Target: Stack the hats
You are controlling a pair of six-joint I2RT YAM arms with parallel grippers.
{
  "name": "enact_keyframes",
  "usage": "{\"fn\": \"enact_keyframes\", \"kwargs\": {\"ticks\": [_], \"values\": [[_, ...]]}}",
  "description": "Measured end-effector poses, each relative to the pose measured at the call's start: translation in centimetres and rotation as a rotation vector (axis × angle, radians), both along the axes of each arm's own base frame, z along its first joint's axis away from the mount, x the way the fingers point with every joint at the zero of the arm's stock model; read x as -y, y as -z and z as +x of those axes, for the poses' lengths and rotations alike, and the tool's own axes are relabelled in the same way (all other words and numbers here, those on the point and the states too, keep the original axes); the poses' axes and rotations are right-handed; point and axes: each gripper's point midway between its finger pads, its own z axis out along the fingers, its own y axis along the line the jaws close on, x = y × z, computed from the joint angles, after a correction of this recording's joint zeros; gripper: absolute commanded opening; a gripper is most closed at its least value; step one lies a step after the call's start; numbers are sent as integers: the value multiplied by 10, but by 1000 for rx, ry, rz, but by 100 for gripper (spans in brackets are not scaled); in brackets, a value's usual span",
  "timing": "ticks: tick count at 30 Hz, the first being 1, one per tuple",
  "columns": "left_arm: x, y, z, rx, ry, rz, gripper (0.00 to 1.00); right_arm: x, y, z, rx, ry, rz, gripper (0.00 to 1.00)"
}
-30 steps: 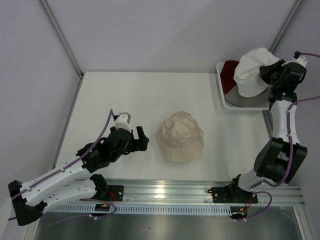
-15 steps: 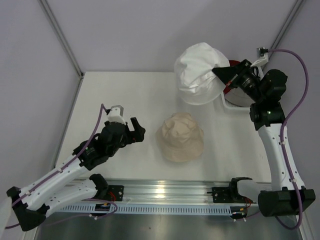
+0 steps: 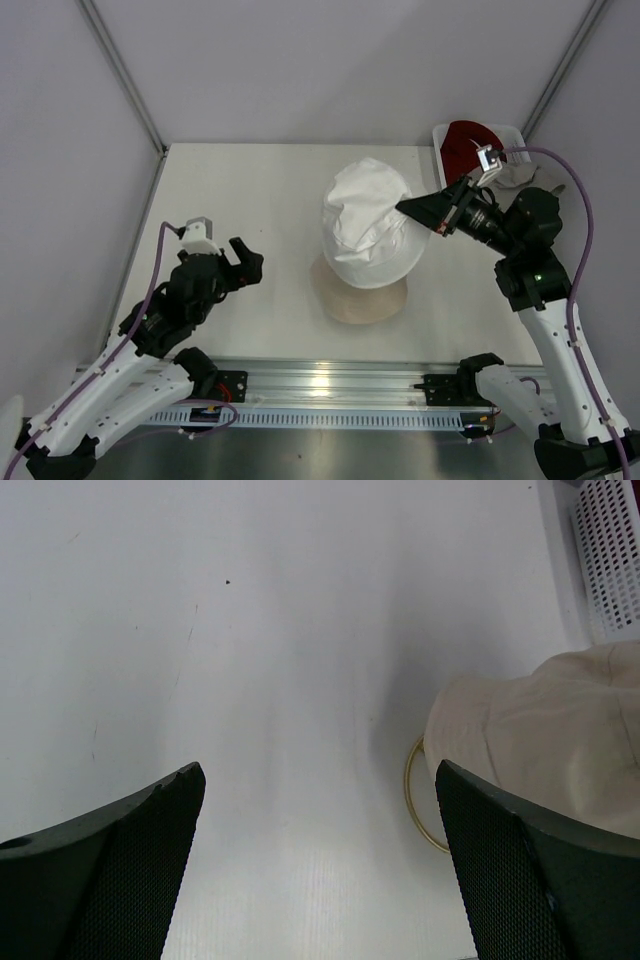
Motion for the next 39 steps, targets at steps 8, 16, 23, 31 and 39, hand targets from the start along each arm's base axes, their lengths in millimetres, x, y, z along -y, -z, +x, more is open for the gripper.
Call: {"fn": "enact_keyframes", "kwargs": {"ticks": [8, 16, 23, 31, 39], "values": [[2, -11, -7, 31, 28, -53, 99, -6, 71, -1, -190, -13, -56, 0], [26, 0, -7, -1, 112, -115, 100, -4, 112, 5, -230, -5, -142, 0], [57, 10, 3, -69, 161, -188, 99, 6, 161, 5, -270, 42, -238, 28], [93, 28, 13, -124, 198, -348, 97, 18, 186, 7, -263, 92, -337, 75], [103, 32, 30, -159, 127, -462, 83, 58, 171, 28, -214, 302, -379, 81]]}}
